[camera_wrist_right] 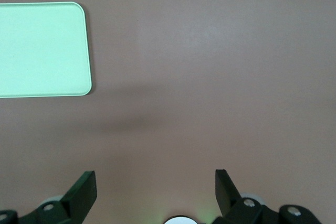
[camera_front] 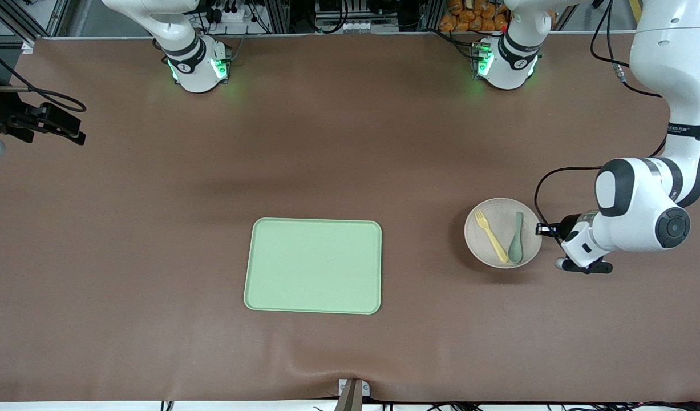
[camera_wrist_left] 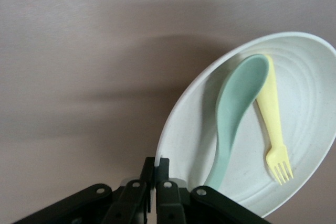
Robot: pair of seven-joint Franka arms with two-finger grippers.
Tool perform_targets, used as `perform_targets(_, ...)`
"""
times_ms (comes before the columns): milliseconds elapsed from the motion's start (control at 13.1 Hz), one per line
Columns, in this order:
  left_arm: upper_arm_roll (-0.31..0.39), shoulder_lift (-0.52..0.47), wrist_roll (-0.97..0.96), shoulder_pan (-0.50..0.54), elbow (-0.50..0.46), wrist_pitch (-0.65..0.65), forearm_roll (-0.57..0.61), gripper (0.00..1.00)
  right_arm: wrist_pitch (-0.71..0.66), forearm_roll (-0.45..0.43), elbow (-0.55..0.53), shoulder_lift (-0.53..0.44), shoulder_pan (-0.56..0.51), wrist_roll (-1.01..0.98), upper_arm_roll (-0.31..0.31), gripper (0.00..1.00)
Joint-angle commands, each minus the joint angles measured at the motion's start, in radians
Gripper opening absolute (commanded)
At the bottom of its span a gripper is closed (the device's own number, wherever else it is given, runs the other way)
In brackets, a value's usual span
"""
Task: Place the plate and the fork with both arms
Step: 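Carry the plate with the left gripper onto the green placemat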
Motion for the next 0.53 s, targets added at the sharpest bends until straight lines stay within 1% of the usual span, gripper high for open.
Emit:
perform_targets(0, -0.028, 0.014, -0.039, -0.016, 0.083, -0.056, -0.060, 0.00, -0.014, 0.013, 0.019, 0.006, 0.002, -0.005, -0.004, 1.00)
perform_targets(153, -0.028, 0.058, -0.084, -0.080, 0.164, -0.065, -0.102, 0.00, -0.014, 0.013, 0.019, 0.006, 0.002, -0.005, -0.004, 1.00)
perform_targets(305, -0.028, 0.135, -0.169, -0.161, 0.242, -0.065, -0.134, 0.00, -0.012, 0.013, 0.019, 0.006, 0.002, -0.005, -0.006, 1.00)
perform_targets(458, -0.028, 0.232, -0.256, -0.250, 0.372, -0.059, -0.210, 0.00, -0.014, 0.013, 0.019, 0.006, 0.002, -0.003, -0.006, 1.00)
